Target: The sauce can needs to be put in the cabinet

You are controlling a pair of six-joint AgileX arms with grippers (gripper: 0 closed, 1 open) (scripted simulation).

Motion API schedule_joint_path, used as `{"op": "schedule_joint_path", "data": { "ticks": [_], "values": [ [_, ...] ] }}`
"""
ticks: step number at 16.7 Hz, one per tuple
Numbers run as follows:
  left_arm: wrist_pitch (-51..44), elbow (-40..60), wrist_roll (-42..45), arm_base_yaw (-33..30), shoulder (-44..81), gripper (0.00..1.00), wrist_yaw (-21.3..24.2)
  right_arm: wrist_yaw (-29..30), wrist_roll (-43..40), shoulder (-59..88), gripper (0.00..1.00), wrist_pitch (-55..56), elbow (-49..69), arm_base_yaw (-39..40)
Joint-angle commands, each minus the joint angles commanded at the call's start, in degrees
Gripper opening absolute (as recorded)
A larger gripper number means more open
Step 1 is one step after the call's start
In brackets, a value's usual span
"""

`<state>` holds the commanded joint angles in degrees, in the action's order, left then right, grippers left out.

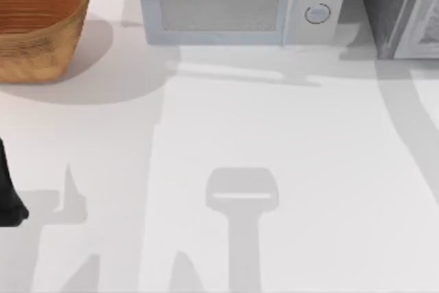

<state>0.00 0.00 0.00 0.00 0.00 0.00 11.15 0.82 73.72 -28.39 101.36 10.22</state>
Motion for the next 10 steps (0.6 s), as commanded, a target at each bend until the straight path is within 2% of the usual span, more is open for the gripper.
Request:
{"op": "schedule_joint_path", "data": {
  "ticks": [3, 10],
  "values": [
    [0.0, 0.0, 0.0, 0.0, 0.0, 1.0, 0.0, 0.5, 0.1, 3.4, 0.0, -1.2, 5.0, 0.6],
    [0.0, 0.0, 0.0, 0.0, 0.0, 1.0, 0.0, 0.0, 0.3, 4.5, 0.0, -0.9, 6.2, 0.4]
  ]
}}
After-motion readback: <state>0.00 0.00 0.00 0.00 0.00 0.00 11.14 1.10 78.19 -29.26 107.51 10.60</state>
